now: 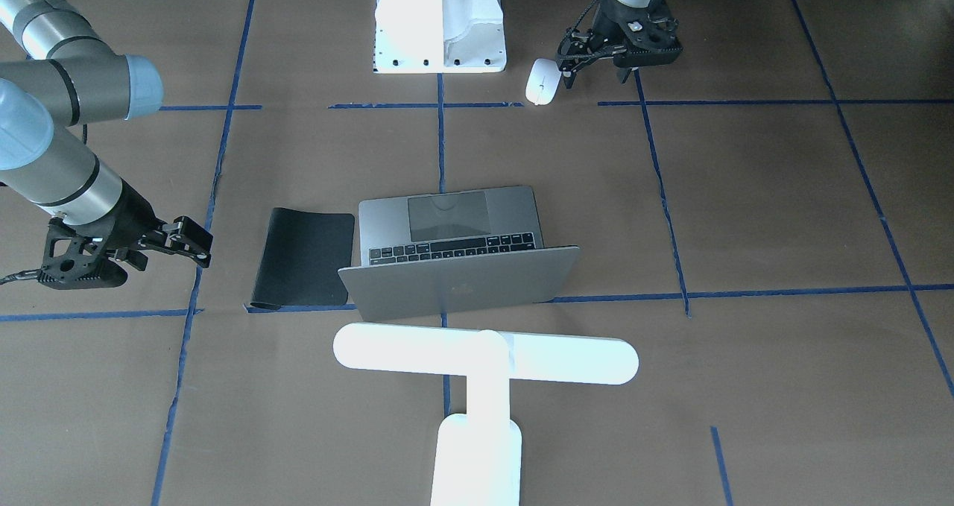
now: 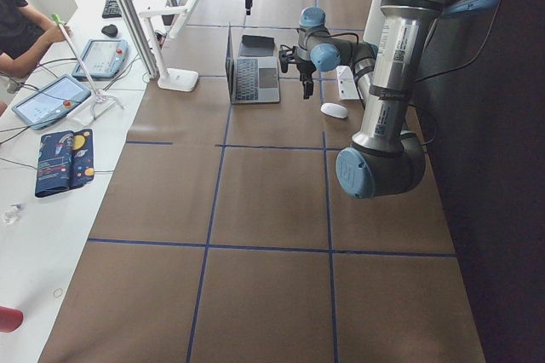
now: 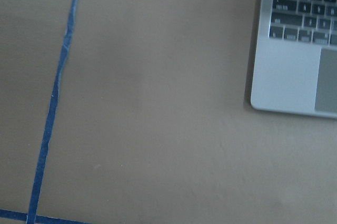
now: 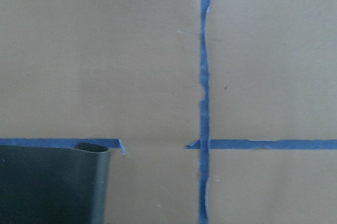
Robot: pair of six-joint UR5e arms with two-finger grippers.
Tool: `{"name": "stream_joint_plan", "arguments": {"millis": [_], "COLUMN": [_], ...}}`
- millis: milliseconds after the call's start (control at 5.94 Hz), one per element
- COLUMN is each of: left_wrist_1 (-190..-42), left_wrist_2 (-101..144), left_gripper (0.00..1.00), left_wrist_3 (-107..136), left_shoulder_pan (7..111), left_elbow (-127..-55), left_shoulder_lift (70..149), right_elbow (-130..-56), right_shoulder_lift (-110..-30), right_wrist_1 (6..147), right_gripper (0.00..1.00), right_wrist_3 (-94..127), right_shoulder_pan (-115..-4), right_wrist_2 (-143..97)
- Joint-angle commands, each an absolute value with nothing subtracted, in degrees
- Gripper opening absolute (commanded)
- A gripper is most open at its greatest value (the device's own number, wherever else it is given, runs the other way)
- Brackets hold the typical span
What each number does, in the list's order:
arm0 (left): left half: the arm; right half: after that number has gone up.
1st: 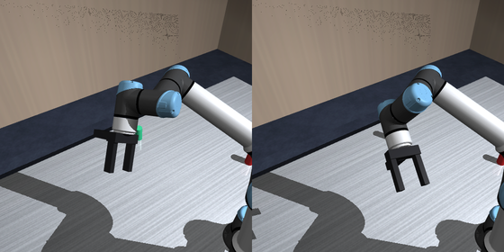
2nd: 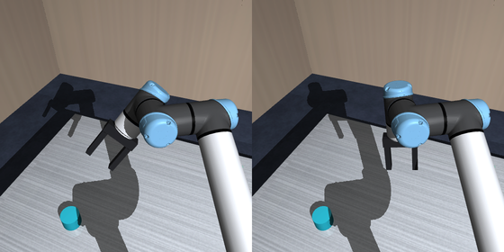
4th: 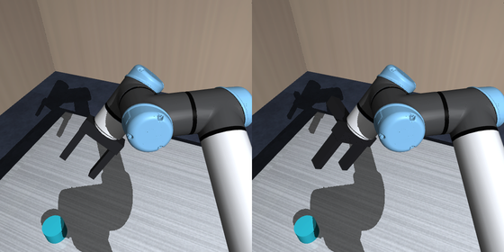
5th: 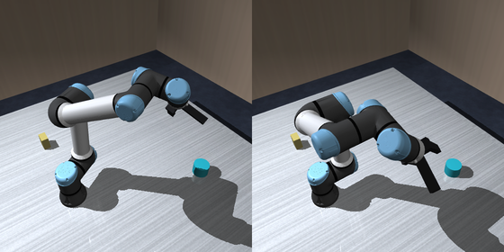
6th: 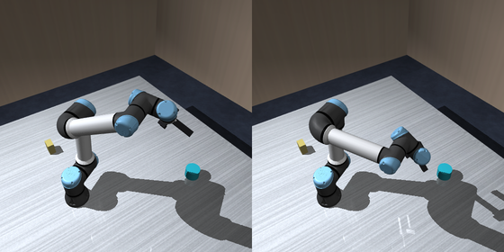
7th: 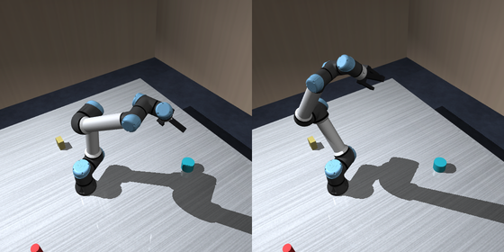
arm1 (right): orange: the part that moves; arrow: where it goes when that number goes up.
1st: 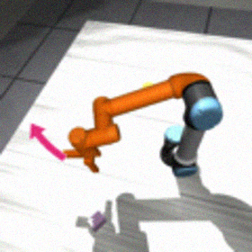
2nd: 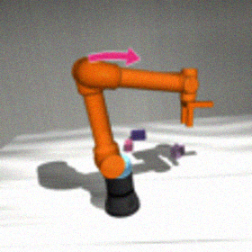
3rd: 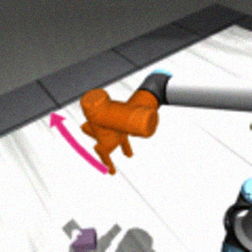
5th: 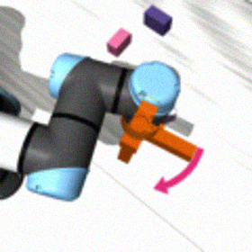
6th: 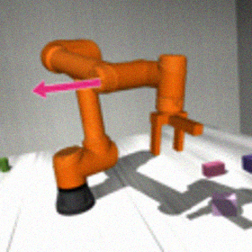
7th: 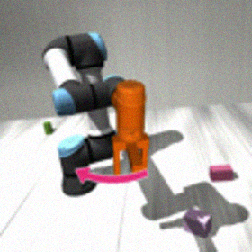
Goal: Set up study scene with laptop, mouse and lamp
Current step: 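Release the pad and raise the right arm while the left gripper reaches the mouse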
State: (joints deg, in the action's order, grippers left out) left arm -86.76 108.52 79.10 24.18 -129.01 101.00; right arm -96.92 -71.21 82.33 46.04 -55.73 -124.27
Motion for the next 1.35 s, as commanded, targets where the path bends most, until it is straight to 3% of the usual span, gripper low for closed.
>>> {"name": "stream_joint_plan", "arguments": {"millis": [0, 337, 673, 1178], "left_wrist_1": [-88.59, -91.47, -102.51, -104.85], "left_wrist_2": [105.32, 101.87, 101.95, 101.78], "left_gripper": [1.00, 1.00, 1.00, 1.00], "left_wrist_3": [76.82, 78.30, 81.02, 82.18], "left_shoulder_pan": [15.68, 10.75, 9.15, 7.47], "left_elbow": [-127.54, -123.86, -115.70, -114.52], "left_shoulder_lift": [99.14, 99.75, 99.84, 101.25], "right_elbow": [-104.20, -105.64, -105.56, -105.56], "right_shoulder_lift": [-71.10, -72.50, -72.69, -72.69], "right_wrist_1": [101.08, 105.82, 105.47, 105.56], "right_gripper": [1.00, 1.00, 1.00, 1.00], "right_wrist_3": [29.87, 20.42, 20.30, 20.30], "right_shoulder_pan": [-61.58, -64.06, -63.98, -63.98], "right_wrist_2": [-124.19, -124.80, -124.72, -124.72]}}
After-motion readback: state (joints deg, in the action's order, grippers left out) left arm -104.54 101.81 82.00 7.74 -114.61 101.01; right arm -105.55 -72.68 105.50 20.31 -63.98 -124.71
